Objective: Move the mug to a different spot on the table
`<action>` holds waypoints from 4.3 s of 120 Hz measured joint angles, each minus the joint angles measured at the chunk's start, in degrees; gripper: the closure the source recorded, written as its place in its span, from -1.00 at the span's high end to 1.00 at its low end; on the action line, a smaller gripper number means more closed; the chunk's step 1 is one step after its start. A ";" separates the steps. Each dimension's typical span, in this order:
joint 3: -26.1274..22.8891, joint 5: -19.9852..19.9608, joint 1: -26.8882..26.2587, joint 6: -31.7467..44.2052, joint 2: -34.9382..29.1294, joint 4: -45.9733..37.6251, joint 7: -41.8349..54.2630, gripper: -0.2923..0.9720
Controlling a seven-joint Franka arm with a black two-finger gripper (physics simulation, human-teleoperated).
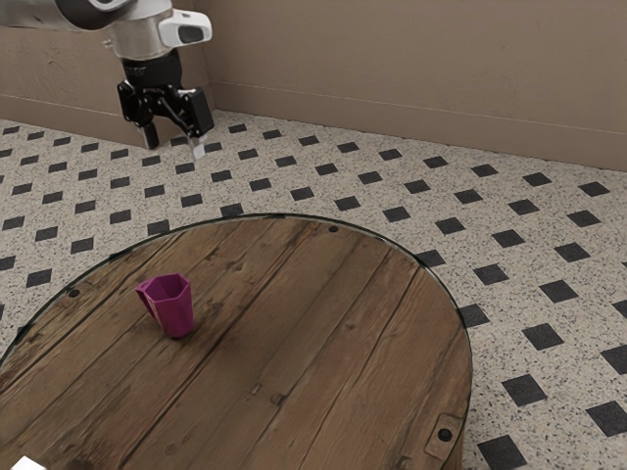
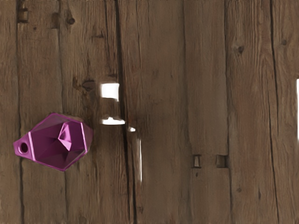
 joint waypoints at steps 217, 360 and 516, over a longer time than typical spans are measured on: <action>18.40 -25.09 4.85 59.06 12.55 -39.31 -53.46 0.54; 16.97 -29.84 6.27 49.97 16.86 -34.59 -51.29 0.15; 9.47 -44.32 6.06 37.62 12.96 -37.60 -48.69 -0.65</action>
